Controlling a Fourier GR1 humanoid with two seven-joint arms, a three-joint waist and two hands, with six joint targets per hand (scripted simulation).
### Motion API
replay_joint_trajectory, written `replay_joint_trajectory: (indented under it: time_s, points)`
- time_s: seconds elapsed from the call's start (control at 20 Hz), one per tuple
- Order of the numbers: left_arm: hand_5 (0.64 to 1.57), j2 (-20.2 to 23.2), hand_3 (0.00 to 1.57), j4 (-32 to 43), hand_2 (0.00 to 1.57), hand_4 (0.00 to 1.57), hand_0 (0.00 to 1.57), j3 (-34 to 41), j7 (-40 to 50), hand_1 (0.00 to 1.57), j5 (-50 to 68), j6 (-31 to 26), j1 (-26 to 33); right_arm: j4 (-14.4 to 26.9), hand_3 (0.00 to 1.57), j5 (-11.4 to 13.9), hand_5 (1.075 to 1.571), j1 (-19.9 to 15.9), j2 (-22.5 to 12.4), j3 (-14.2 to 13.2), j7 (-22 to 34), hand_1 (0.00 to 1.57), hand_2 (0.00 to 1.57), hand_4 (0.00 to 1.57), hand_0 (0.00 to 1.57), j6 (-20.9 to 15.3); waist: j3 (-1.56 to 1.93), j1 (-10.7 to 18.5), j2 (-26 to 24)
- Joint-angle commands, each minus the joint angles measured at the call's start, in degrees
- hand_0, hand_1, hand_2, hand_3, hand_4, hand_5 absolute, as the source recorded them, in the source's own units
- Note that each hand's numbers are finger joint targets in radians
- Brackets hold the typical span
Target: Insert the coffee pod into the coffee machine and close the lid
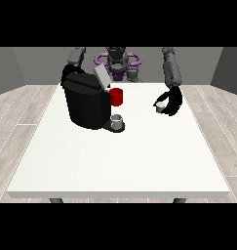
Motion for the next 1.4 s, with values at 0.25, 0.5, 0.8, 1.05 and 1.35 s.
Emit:
replay_joint_trajectory:
  time_s: [0.25, 0.5, 0.8, 1.05, 1.35]
  points:
    - [1.571, 1.84, 0.89, 3.75, 1.11, 0.29, 1.03, -1.99, 0.03, 1.03, -5.65, 2.68, -3.10, 0.46, 0.00, -1.73, 1.571, -1.85, 1.35, -0.75, -1.41, 0.00, 0.00, 0.51, 0.00, 0.05, 0.01, -0.67, 1.93]
    - [1.571, 1.41, 1.41, 3.29, 1.43, 0.55, 1.32, -2.17, -3.22, 1.32, -5.63, -0.15, -3.91, 2.56, 0.00, -2.14, 1.571, 1.52, 1.75, -0.58, -3.54, 0.00, 0.00, 0.43, 0.00, 0.86, 0.02, 0.22, -0.96]
    - [1.571, -1.14, 1.35, -1.67, 1.41, 0.58, 1.39, -3.94, -2.44, 1.39, -5.33, -5.71, -7.98, 9.37, 0.00, -3.72, 1.571, -0.85, -0.12, -4.96, -2.91, 0.00, 0.00, 0.45, 0.00, 0.60, 0.05, 2.35, -5.17]
    - [1.571, 2.77, 1.30, -1.66, 1.32, 0.53, 1.26, -1.96, -2.18, 1.26, -4.10, -11.28, -12.19, 7.55, 0.00, -2.77, 1.571, 0.48, 2.12, -0.64, -0.63, 0.00, 0.00, 0.50, 0.00, -2.35, 0.02, 0.71, -7.08]
    - [1.571, 0.03, 1.29, -4.52, 1.33, 0.57, 1.25, -2.50, 2.65, 1.25, -5.36, -11.87, -16.75, 12.36, 0.00, -2.62, 1.571, -1.87, 1.54, -1.94, -5.40, 0.00, 0.00, 0.44, 0.00, -0.21, 0.04, 0.50, -5.33]
